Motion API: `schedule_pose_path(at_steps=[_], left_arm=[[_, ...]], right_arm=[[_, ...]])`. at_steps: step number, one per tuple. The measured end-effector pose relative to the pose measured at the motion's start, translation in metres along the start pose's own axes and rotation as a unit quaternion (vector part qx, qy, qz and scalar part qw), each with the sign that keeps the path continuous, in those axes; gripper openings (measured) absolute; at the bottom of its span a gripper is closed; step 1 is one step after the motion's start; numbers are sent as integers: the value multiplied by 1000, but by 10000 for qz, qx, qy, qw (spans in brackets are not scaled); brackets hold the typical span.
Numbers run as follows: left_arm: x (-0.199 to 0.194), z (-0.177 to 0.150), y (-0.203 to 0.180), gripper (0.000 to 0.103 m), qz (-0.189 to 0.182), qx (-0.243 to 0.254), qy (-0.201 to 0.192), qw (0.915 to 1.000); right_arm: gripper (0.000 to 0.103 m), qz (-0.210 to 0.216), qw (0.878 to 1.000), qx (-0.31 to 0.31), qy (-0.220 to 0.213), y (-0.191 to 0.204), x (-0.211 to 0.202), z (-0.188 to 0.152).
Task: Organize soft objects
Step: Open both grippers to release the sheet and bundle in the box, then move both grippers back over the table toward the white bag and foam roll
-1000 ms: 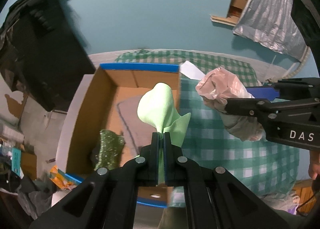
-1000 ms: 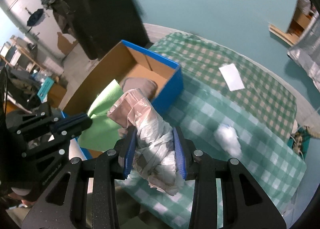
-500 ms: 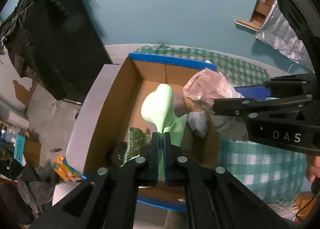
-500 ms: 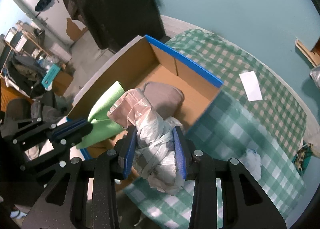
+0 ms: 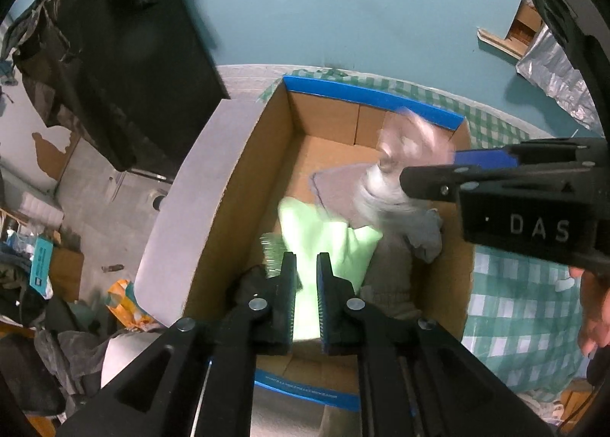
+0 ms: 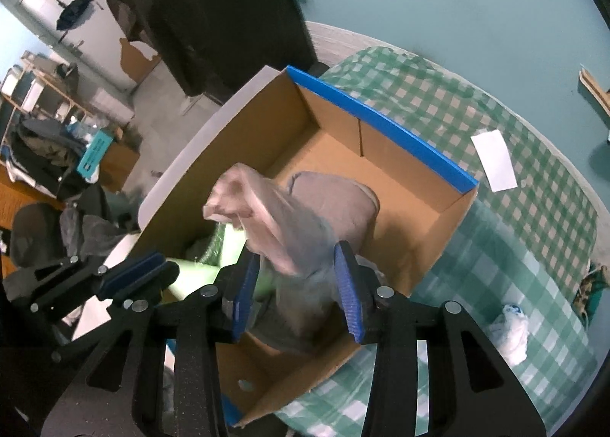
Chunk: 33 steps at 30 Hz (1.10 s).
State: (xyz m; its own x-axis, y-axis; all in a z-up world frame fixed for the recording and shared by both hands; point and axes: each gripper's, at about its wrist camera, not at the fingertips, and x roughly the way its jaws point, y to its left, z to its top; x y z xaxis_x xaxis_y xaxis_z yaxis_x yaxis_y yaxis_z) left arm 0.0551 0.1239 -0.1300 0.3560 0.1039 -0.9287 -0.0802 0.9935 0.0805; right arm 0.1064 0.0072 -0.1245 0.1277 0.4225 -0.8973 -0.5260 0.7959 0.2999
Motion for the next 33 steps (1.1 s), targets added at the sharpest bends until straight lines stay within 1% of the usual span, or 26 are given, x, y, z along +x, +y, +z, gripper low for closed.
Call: schedule_pose_path(at_steps=[1, 3, 5, 9, 13, 19, 24, 30, 33], left_arm=[[0, 0, 0, 13, -13, -3, -18, 10000], [-2, -1, 1, 18, -121, -35, -81, 9999], [-4, -2, 3, 18, -277, -76, -155, 9995], [-10, -3, 2, 18, -412, -65, -386, 9984], [-15, -3, 1, 18, -614, -57, -499, 9968], [-20, -1, -1, 18, -604, -130, -531, 9967], [-25, -1, -16, 18, -527, 145, -590, 9968], [-29, -3, -42, 18, -425, 514, -605, 9959], [-29, -4, -54, 18, -463, 628, -577, 9953]], right_arm=[[49, -8, 10000, 12, -34, 1, -2, 0], [55, -28, 9999, 19, -99, 2, -6, 1], [55, -43, 9999, 15, -139, 1, -9, 2], [56, -73, 9997, 73, -236, -1, -18, 1], [58, -91, 9992, 160, -349, -6, -29, -4], [58, -111, 9985, 261, -459, -16, -44, -17], [59, -192, 9976, 458, -480, -31, -56, -34], [59, -305, 9952, 779, -516, -56, -70, -56], [59, -369, 9935, 940, -522, -69, -76, -68]])
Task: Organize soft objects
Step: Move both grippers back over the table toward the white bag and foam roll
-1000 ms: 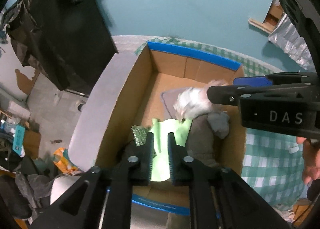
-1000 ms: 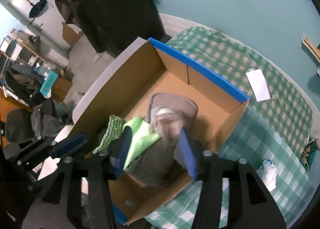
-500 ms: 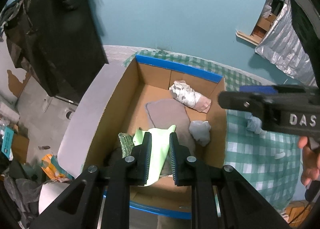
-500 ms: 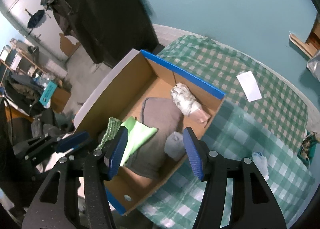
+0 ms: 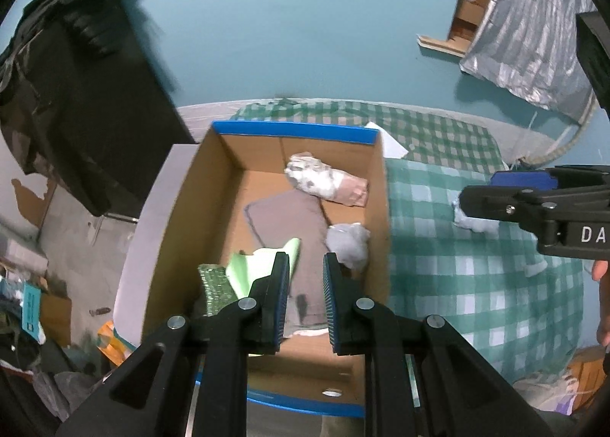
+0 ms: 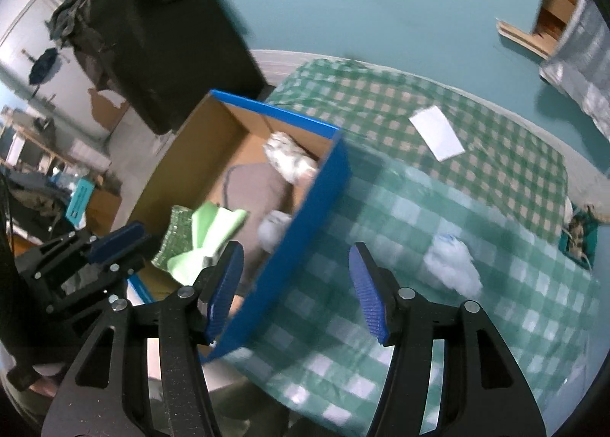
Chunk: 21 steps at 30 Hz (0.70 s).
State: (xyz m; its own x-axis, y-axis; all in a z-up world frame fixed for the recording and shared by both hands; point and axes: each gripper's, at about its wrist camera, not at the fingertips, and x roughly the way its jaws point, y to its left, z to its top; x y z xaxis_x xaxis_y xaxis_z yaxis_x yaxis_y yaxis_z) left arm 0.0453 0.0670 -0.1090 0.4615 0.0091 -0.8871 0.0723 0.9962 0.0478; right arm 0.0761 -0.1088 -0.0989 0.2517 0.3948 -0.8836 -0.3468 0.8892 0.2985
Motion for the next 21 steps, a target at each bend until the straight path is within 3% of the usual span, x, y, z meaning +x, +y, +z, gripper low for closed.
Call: schedule_pose_path(at_steps=[6, 14, 21], left_arm=[[0, 3, -24, 18, -214, 192, -12, 9996], [0, 10, -54, 18, -221, 512, -47, 9984], [4, 16, -73, 18, -455, 537, -3, 9975]], right_arm=[[59, -174, 9992, 370, -29, -37, -14, -19], [58, -501, 9952, 839, -30, -86, -31, -47], [58, -756, 9896, 1221, 18, -127, -40, -72]])
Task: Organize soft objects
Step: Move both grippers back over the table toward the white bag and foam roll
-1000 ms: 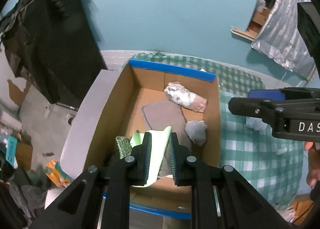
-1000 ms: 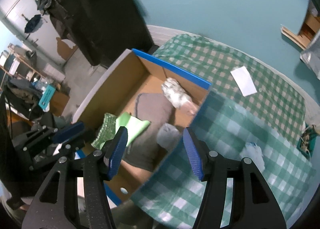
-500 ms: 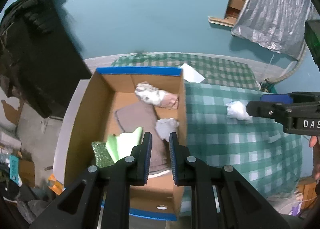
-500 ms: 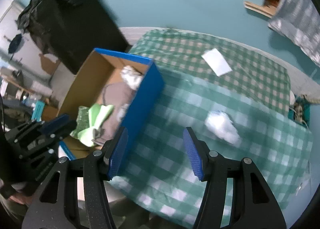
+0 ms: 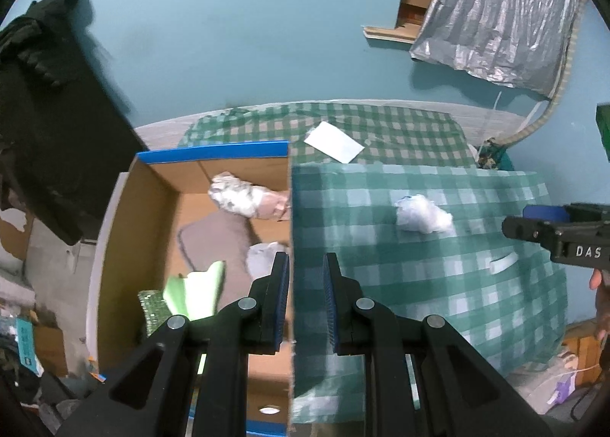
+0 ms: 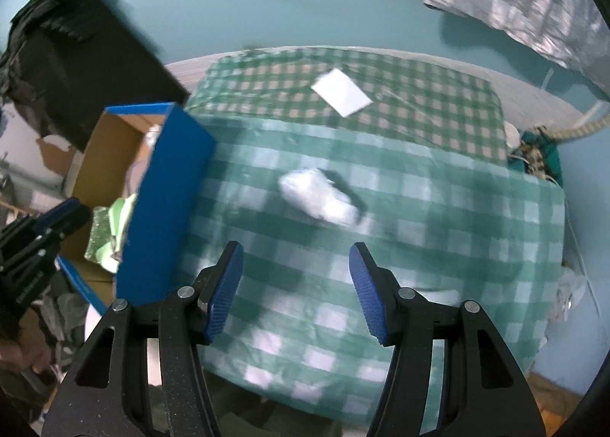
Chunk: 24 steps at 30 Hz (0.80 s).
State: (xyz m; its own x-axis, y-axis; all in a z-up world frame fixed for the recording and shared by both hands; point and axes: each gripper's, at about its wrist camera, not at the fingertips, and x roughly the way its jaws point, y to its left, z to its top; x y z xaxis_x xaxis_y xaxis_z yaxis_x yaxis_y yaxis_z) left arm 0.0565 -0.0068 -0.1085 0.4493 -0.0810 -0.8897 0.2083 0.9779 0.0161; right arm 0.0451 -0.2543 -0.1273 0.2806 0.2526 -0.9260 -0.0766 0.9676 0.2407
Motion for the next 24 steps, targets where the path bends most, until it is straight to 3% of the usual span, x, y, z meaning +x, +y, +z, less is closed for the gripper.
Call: schedule_pose_path(at_steps=[11, 14, 24], left_arm=[[22, 11, -29, 18, -163, 269, 223, 9993], [28, 15, -38, 28, -122, 424, 265, 9987], [59, 29, -72, 29, -73, 910, 404, 9950]], right_arm=[[58, -353, 9971, 658, 115, -57, 3, -24], [58, -455, 9951, 858, 171, -72, 6, -30], [58, -619, 9820, 1725, 462, -120, 27, -45]])
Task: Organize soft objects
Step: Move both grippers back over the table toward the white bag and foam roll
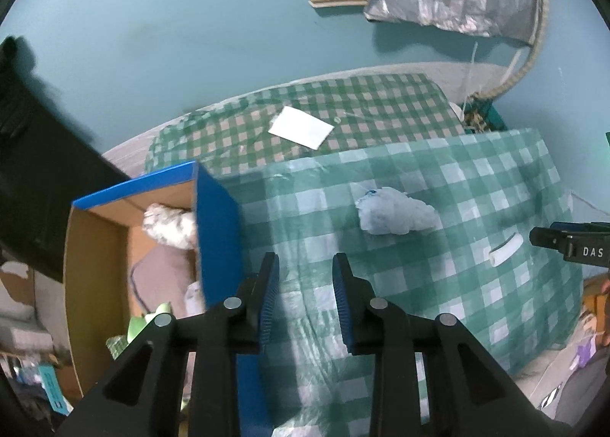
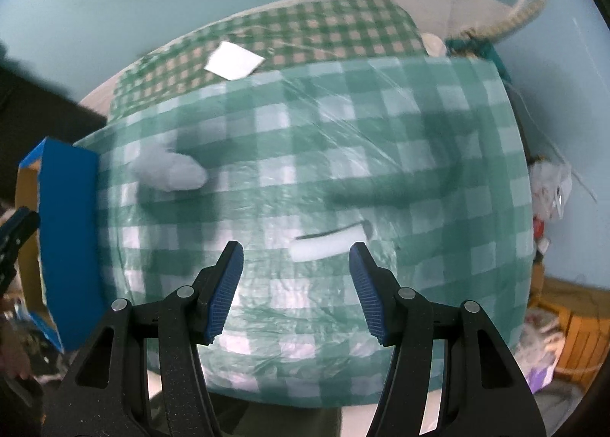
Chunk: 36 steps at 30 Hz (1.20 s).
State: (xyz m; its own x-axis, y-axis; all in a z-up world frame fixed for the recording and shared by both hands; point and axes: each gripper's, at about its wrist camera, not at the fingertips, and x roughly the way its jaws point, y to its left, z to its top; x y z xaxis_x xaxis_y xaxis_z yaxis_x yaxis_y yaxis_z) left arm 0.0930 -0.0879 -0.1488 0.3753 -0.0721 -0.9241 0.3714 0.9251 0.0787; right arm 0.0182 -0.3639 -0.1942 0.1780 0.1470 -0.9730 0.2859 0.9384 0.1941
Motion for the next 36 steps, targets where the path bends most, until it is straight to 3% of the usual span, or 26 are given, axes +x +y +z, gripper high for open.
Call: schedule_pose_path(at_steps=[7, 16, 25, 29, 35, 36], left_arm=[[28, 16, -23, 29, -55, 412, 167, 9990], [67, 33, -45, 29, -157, 988, 290, 9946], [98, 44, -47, 29, -106, 1129, 320, 9930], [106, 52, -46, 29, -330, 1177, 328, 9920], [108, 54, -61, 29, -758, 1683, 449, 9818], [108, 54, -64, 33, -780, 1764, 457, 9801]], right_arm=[[58, 108, 9958, 881, 238, -34, 24, 5], [58, 380, 9747, 2147, 498, -64, 53, 2], [58, 350, 9701, 2312, 654, -61, 69, 6], [58, 323, 9705, 2299, 648, -59, 74, 7], [35, 75, 9777, 2013, 594, -47, 79, 6], [34, 14, 9790, 1949, 602, -45, 79, 6]])
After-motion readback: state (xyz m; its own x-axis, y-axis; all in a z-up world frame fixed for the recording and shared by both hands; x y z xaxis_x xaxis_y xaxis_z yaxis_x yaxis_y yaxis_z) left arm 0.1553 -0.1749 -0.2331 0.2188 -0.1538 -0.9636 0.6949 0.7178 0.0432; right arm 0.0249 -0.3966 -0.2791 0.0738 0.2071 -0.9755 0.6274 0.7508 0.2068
